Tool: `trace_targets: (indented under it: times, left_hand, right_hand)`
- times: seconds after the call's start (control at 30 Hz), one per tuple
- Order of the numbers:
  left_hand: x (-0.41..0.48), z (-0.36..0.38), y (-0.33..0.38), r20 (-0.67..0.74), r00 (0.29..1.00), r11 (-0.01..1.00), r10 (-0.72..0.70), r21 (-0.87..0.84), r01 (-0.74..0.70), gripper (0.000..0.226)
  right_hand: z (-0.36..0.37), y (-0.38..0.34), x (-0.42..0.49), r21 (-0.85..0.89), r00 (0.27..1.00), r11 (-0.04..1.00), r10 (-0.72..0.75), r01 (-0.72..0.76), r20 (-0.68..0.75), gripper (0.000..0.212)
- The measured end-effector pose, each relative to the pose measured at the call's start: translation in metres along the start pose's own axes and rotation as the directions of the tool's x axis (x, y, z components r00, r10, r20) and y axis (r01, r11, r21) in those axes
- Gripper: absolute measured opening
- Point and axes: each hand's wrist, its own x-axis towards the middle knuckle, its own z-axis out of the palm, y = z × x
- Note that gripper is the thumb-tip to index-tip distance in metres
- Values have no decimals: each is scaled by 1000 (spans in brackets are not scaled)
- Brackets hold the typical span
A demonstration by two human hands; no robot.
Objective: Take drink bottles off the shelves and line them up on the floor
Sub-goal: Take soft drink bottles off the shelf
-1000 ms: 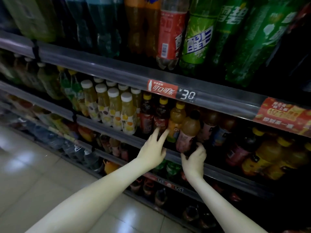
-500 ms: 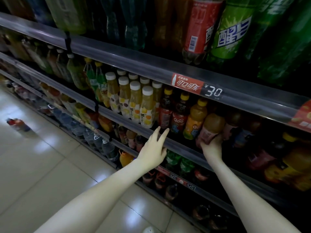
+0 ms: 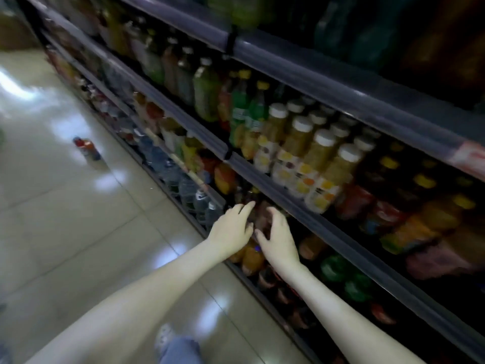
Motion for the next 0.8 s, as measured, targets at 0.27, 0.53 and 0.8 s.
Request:
trace_targets:
  times: [0.27, 0.53, 0.8]
  left_hand:
    - [-25, -121, -264, 25, 936, 936, -351, 16, 351, 54]
    - [-9, -223, -479, -102, 777, 783, -621, -134, 607, 52]
    - [112, -310, -741, -125, 673, 678, -729, -268, 684, 54]
  right_hand:
    - [207, -183, 115, -88, 849, 937, -262, 337, 459, 48]
    - [369, -331, 246, -5, 775, 913, -343, 408, 530, 46]
    - [560, -452, 460, 0, 763, 929, -305, 371, 570, 50]
